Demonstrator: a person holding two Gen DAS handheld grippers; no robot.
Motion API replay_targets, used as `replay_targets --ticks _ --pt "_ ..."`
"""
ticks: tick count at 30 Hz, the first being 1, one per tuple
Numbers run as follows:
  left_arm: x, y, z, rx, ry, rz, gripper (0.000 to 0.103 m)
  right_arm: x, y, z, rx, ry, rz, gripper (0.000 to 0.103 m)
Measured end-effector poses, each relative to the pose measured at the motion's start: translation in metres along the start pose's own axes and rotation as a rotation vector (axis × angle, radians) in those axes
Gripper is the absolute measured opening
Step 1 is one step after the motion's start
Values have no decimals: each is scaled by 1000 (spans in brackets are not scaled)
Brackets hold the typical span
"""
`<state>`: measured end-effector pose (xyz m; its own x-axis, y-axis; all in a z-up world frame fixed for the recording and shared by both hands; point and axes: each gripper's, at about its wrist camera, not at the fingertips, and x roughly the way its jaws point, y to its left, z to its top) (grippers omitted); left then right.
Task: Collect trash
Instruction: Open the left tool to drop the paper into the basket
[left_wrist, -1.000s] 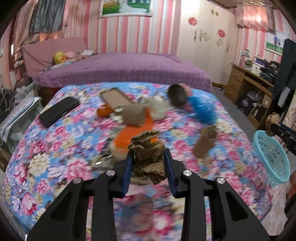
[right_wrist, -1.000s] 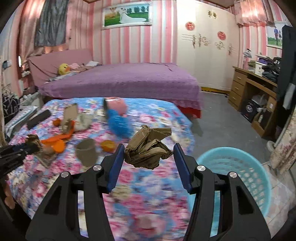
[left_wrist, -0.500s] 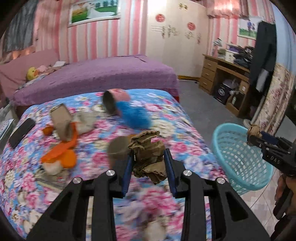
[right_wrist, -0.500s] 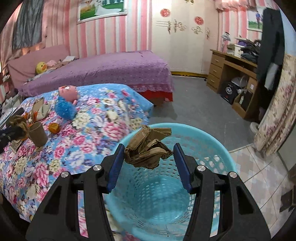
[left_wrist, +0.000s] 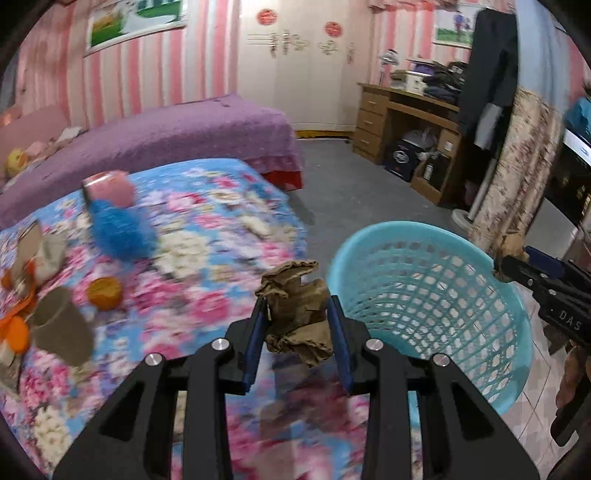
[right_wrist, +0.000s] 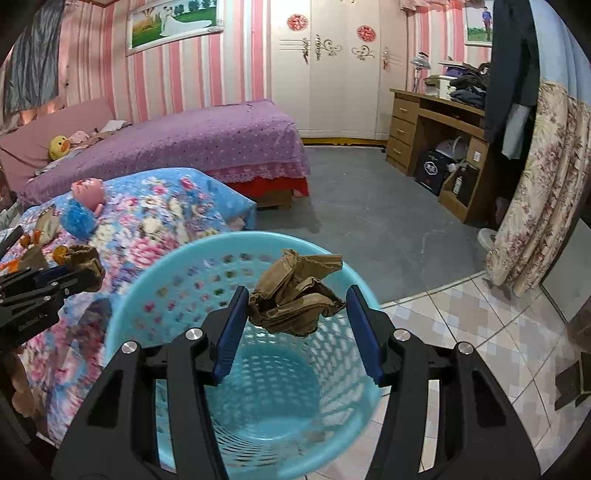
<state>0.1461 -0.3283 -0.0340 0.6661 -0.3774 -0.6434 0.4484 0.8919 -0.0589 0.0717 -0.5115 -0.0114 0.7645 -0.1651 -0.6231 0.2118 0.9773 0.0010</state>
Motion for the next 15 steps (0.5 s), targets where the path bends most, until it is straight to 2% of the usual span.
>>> replay_targets --ticks 5,9,11,12,13,15 --pt "16 -31 9 16 8 -67 34 -6 -21 -7 69 -20 -13 54" --pt "27 -53 17 60 14 -86 35 -8 -28 -9 82 -33 -17 54" --pt "31 -56 20 76 31 -93 47 -7 -29 -10 74 -24 -18 54" --pt "31 -56 20 75 28 -86 69 -6 -29 -10 71 -20 -20 54" --pt "29 -52 21 67 12 -61 84 -5 -29 -11 69 -17 -22 54" --pt "24 -45 20 59 -13 -34 85 -4 -29 -11 70 -15 -18 54"
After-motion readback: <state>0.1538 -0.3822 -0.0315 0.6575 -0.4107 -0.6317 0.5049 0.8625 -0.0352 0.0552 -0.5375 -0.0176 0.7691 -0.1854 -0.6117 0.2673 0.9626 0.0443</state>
